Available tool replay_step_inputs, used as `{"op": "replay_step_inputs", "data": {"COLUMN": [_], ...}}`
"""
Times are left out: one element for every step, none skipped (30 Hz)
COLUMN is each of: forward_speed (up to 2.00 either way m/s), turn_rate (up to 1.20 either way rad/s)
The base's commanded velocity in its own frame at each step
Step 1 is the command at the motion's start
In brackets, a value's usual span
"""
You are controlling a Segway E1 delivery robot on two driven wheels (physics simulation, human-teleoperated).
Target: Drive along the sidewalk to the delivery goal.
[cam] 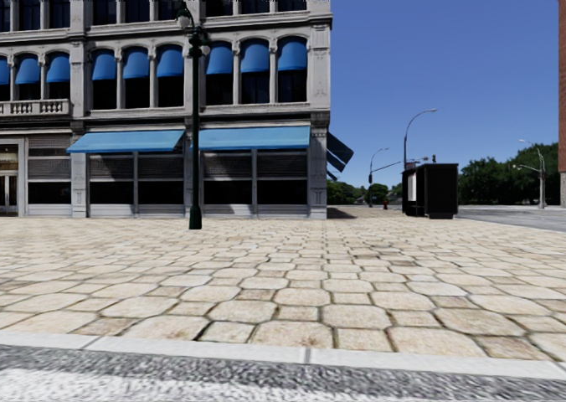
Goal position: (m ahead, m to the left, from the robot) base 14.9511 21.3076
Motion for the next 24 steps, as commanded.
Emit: {"op": "replay_step_inputs", "data": {"forward_speed": [2.00, 2.00, 2.00, 2.00, 2.00, 2.00, 2.00, 2.00, 2.00, 2.00, 2.00, 2.00, 2.00, 2.00, 2.00, 2.00, 2.00, 2.00, 2.00, 2.00, 2.00, 2.00, 2.00, 2.00], "turn_rate": [0.31, 0.34, 0.34, 0.40, 0.46, 0.49, 0.49, 0.49, 0.51, 0.51, 0.53, 0.57, 0.59, 0.59, 0.62, 0.66, 0.66, 0.71, 0.72, 0.72, 0.72, 0.73, 0.73, 0.73]}}
